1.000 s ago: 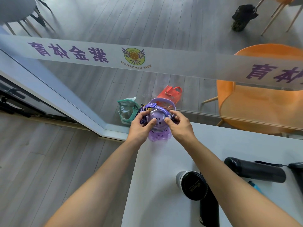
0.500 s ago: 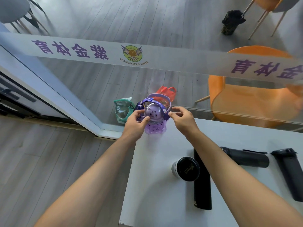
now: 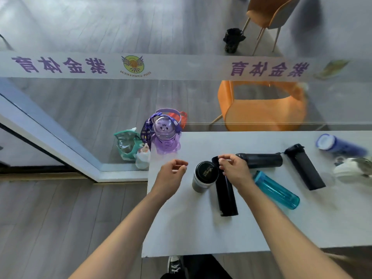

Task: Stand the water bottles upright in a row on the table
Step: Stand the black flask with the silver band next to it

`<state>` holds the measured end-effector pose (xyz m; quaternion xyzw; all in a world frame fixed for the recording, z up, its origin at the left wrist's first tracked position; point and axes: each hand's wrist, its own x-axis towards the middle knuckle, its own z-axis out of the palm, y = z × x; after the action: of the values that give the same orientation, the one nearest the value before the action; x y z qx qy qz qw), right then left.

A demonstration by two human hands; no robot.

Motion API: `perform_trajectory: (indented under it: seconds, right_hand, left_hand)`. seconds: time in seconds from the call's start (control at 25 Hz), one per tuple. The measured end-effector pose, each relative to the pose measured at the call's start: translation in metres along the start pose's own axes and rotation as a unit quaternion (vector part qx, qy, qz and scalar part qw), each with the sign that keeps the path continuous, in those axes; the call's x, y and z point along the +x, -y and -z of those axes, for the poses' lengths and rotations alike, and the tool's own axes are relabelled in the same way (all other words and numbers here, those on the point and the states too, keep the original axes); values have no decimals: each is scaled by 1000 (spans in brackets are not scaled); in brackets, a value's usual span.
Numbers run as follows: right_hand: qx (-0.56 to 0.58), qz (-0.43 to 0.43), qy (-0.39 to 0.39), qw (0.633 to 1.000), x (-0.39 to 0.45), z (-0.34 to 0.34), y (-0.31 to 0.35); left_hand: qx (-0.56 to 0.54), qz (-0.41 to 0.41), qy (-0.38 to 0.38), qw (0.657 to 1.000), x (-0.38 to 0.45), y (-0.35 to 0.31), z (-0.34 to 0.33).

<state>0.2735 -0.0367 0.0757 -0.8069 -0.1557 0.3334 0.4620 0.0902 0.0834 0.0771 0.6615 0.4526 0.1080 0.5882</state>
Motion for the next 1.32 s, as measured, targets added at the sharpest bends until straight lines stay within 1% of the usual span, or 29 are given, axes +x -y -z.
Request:
perform_trajectory:
  seconds: [0.12,0.2,0.32,0.4,0.64,0.8,0.92,1.08,1.2,1.32]
  right_hand:
    - [-23,8,-1,1000,-31,2,-31]
    - [-38,17,7,999,-44,2,-38]
    - [-42,48,53,997,-52,0,-40]
    - [-72,81,80,991,-49,0,-43]
    - [-148,159,127,968,-25,2,-44]
    - [-157,193,164,955,-3,2,-39]
    - [-151,212,181,948,18,3,-32]
    - [-157,213,192,945,55,5,-15]
    - [-146,212,186,948,86,5,1]
    - [-139,201,185,952,114,9,20]
  left_hand:
    - [2,-18,22,1000,-21,4,-24]
    - [12,-22,38,999,-31,5,-35]
    - [22,-35,59,997,-38,5,-42]
    - [28,-29,48,998,-39,2,-45]
    - [17,-8,-9,1000,-47,-2,-57]
    - [15,12,-50,999,-46,-6,-69]
    - [15,23,-70,997,-33,-7,-75]
    - [22,14,-80,996,-1,-21,-79]
    - [34,11,-79,996,33,-36,-78]
    - [11,17,-59,998,66,-48,-78]
